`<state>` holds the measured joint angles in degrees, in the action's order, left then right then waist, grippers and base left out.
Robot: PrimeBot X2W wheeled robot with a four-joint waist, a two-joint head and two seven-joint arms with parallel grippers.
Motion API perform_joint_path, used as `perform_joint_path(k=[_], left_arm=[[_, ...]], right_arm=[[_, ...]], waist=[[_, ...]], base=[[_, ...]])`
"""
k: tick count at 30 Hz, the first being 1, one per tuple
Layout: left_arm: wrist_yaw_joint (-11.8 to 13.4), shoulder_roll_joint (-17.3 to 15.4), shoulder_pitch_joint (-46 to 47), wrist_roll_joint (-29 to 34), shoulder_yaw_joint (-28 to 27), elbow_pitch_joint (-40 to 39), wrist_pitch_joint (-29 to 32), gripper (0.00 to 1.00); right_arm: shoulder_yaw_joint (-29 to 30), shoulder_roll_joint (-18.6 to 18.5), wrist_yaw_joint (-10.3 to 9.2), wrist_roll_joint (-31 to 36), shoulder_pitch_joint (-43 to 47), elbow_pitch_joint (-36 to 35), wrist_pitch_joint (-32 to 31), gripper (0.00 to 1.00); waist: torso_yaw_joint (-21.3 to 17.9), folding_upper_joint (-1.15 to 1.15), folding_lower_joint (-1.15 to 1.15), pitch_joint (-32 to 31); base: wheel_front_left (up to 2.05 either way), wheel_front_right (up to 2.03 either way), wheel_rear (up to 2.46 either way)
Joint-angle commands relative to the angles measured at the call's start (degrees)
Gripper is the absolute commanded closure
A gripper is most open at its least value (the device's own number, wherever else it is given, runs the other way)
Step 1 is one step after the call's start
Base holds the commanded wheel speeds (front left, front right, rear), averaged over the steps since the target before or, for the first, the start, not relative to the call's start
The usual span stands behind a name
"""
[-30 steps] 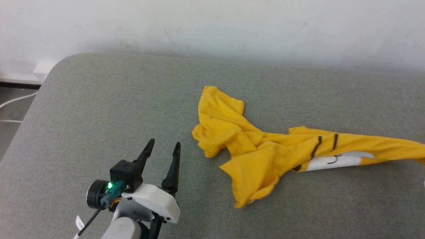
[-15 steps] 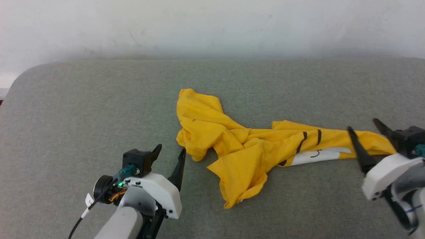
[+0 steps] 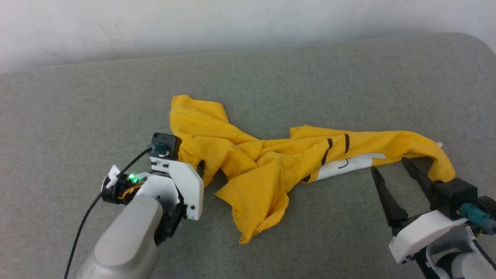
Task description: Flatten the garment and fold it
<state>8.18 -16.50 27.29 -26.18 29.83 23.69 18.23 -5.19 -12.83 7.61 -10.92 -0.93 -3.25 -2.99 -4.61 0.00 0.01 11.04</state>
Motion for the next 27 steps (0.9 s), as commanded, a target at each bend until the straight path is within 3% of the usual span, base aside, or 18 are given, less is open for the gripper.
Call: perform_joint_path(k=[1,4,5,6,12,16,23,24,25,27], left_arm=[[-0.17,-0.13,0.89,0.56,0.51,1.12,0.48,0.0],[-2.18,0.4,1.9,0.36,2.04,5.0,2.05,0.0],[-2.94,0.48,2.17,0.24,2.32,5.83,1.87,0.77],[-3.33,0.56,2.43,0.02,2.17,6.37,1.05,1.0],[-2.26,-0.02,1.8,-2.32,-2.72,5.11,-8.96,1.0],[0.2,-2.11,-1.22,-4.17,-7.48,1.06,-14.75,1.0],[4.99,-5.29,-11.35,-6.35,-10.88,-6.56,-13.52,1.0],[5.21,-4.99,-12.67,-6.91,-10.83,-7.49,-13.08,0.96],[5.55,-4.74,-13.76,-7.17,-10.79,-8.28,-13.0,0.0],[6.28,-4.45,-15.11,-6.67,-10.63,-9.7,-14.32,0.0]], right_arm=[[-0.03,0.46,-0.12,0.34,0.38,-0.36,-0.09,0.0],[-0.56,0.89,-0.12,0.81,0.43,-0.46,-0.35,0.0],[-0.78,0.99,-0.12,0.86,0.42,-0.45,-0.47,0.0],[-0.96,1.04,-0.12,0.93,0.39,-0.48,-0.57,0.0],[-2.39,0.37,-0.12,0.67,1.02,-0.99,-2.2,0.0],[-2.87,-0.48,-0.12,0.15,1.79,-1.64,-3.67,0.0],[-5.93,-1.81,-0.12,-1.45,1.96,-2.09,-6.05,0.0],[-6.79,-2.29,-0.12,-1.44,1.69,-2.08,-6.29,0.0],[-7.93,-2.75,-0.12,-1.49,1.25,-2.15,-6.53,0.0],[-10.75,-3.62,-0.12,-1.99,0.0,-2.7,-7.06,0.0]], waist=[[-1.69,0.0,-0.01,1.68],[-2.07,0.0,-0.01,2.4],[-2.11,0.0,-0.01,2.5],[-2.1,0.0,-0.01,2.57],[0.04,0.0,-0.01,1.21],[2.91,0.0,-0.01,-0.47],[7.77,0.0,-0.01,-2.04],[8.44,0.0,-0.01,-2.08],[9.0,0.0,-0.01,-2.13],[9.99,0.0,-0.01,-2.23]], base=[[0.0,0.0,0.0],[0.0,0.0,0.0],[0.0,0.0,0.0],[0.0,0.0,0.0],[0.0,0.0,0.0],[0.0,0.0,0.0],[0.0,0.0,0.0],[0.0,0.0,0.0],[0.0,0.0,0.0],[0.0,0.0,0.0]])
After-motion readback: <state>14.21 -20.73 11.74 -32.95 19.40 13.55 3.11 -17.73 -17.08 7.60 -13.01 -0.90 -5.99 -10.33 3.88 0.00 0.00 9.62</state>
